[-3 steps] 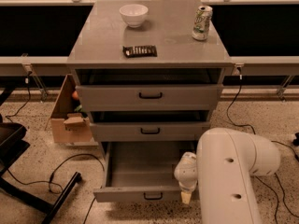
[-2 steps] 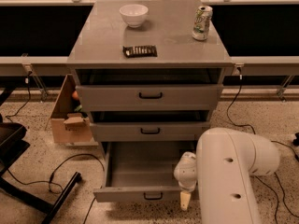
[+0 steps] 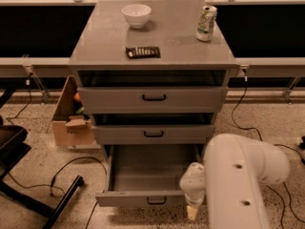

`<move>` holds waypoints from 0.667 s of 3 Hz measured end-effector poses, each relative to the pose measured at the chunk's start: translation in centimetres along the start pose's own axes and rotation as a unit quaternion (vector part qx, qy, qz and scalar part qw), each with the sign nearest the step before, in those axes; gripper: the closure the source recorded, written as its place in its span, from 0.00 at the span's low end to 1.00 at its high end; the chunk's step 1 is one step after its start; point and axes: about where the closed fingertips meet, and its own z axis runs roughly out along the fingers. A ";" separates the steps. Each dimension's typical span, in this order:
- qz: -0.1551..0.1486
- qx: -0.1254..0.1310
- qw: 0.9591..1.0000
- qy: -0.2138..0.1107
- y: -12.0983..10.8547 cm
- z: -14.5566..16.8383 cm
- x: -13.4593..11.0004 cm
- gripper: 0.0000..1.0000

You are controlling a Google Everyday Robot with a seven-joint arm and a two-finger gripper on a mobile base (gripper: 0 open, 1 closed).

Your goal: Open bottom drawer

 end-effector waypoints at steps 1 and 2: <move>0.017 -0.015 1.000 0.008 1.4 0.2 1.5 0.49; 0.022 -0.018 1.000 0.011 1.1 0.0 1.9 0.80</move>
Offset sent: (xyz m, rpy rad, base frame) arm -0.1439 -0.0621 0.0355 -0.0702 0.1500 -0.2806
